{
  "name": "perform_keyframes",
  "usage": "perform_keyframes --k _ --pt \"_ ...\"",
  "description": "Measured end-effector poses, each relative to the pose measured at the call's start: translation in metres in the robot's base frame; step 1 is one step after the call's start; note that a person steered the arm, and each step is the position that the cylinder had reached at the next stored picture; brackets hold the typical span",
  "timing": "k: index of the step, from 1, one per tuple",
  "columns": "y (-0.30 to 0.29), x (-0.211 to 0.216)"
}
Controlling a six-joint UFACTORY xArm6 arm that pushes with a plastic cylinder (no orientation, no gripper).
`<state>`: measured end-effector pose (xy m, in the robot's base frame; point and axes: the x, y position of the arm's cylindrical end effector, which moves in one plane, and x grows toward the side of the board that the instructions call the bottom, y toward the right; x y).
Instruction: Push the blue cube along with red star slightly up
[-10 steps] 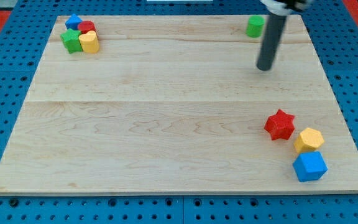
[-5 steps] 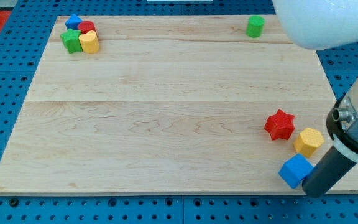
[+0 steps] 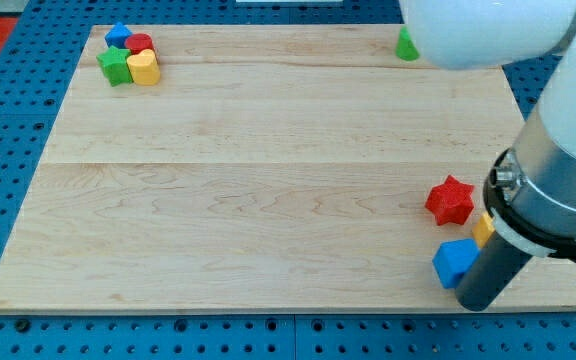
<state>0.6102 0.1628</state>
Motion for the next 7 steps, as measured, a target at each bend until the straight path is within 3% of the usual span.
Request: perform_keyframes --k 7 --pt "-0.002 -0.095"
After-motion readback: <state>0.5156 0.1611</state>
